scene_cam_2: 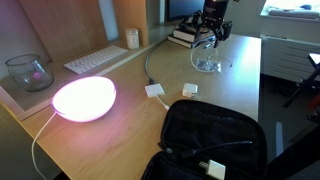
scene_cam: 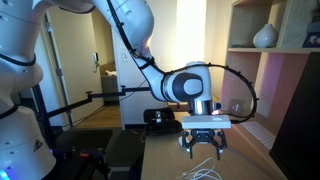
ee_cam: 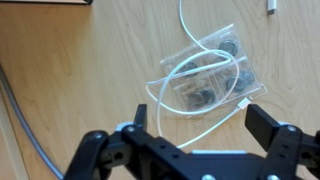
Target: Put the cord on the right side of the desk
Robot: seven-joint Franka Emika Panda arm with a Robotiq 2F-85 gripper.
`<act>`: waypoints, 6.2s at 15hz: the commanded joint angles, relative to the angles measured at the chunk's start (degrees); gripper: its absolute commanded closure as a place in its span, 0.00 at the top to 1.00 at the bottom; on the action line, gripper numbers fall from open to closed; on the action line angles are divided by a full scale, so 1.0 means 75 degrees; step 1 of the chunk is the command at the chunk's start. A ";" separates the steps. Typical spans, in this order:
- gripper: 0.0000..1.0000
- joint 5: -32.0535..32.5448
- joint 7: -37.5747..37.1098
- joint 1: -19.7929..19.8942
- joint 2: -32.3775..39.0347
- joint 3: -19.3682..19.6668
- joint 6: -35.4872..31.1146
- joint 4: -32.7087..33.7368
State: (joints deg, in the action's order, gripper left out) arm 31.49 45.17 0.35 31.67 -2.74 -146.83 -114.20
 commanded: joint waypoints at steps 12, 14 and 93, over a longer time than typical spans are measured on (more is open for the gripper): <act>0.56 -0.0251 -0.0183 -0.0178 0.0277 0.0206 0.0262 0.0497; 0.42 -0.0232 -0.0228 -0.0189 0.0291 0.0232 0.0226 0.0507; 0.02 0.2220 -0.6714 0.0609 -0.1437 0.1239 -0.0665 -0.1109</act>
State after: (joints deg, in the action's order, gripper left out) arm 51.77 -10.16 3.71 21.57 8.29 -149.54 -120.53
